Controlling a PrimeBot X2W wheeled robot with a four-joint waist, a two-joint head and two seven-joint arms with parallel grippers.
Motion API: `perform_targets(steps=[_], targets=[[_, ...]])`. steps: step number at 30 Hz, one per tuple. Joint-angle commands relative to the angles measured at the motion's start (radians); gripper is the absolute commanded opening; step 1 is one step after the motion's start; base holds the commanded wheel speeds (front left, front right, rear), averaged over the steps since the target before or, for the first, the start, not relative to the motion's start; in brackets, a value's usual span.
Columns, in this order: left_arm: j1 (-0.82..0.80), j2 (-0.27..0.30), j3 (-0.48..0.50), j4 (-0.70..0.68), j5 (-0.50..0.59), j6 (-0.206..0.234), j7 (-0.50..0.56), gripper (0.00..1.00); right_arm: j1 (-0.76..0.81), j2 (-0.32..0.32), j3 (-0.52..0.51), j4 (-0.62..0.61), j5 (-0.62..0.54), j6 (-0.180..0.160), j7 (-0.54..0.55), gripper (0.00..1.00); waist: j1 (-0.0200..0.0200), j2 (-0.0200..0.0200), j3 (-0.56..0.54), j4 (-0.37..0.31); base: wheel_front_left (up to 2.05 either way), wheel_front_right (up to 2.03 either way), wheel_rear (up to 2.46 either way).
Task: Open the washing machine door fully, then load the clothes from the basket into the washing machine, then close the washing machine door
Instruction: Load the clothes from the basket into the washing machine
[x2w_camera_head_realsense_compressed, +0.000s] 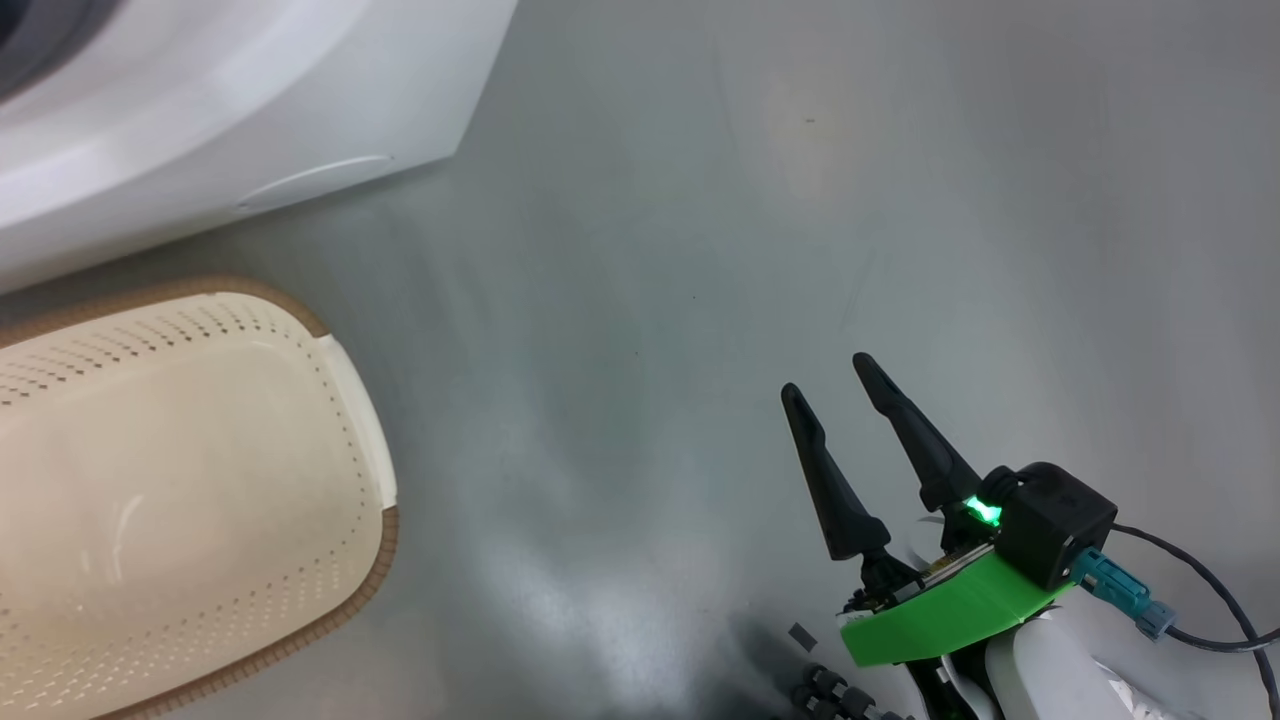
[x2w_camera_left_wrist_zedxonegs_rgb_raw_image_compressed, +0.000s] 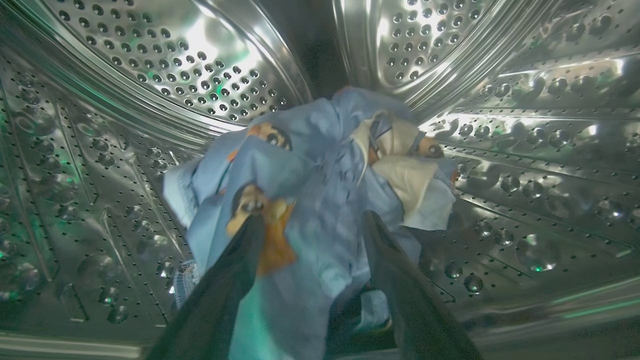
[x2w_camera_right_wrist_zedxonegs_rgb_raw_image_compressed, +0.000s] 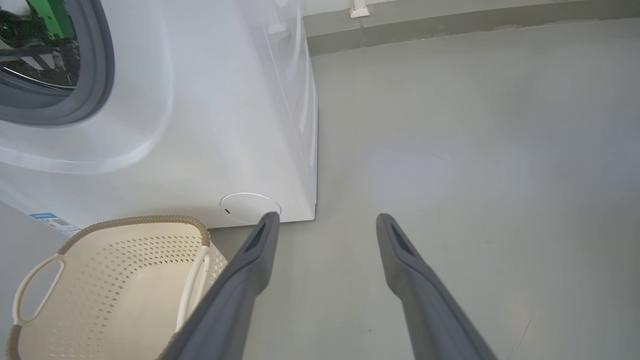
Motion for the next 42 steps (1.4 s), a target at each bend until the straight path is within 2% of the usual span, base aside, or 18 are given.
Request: perform_targets(steps=[1, 11, 22, 42], targets=[[-0.021, 0.025, 0.002, -0.015, -0.004, 0.011, -0.003, 1.0, 0.042, -0.005, 0.017, -0.017, 0.0, 0.002, -0.005, 1.0, 0.0, 0.0, -0.008, 0.007, 0.0, 0.0, 0.0], [0.008, -0.025, 0.02, 0.007, -0.047, 0.039, -0.029, 1.0, 0.033, -0.005, 0.005, -0.015, -0.016, 0.002, -0.005, 1.0, 0.0, 0.0, -0.031, 0.039, 0.0, 0.0, 0.0], [0.073, -0.095, 0.041, 0.022, -0.102, 0.039, -0.095, 1.0, 0.024, -0.005, -0.015, -0.015, -0.029, 0.002, -0.005, 1.0, 0.0, 0.0, -0.088, 0.098, 0.0, 0.0, 0.0], [0.264, -0.195, 0.037, 0.008, -0.157, -0.023, -0.194, 1.0, 0.033, -0.017, -0.074, -0.012, -0.054, 0.002, -0.005, 1.0, 0.0, 0.0, -0.233, 0.213, 0.0, 0.0, 0.0]])
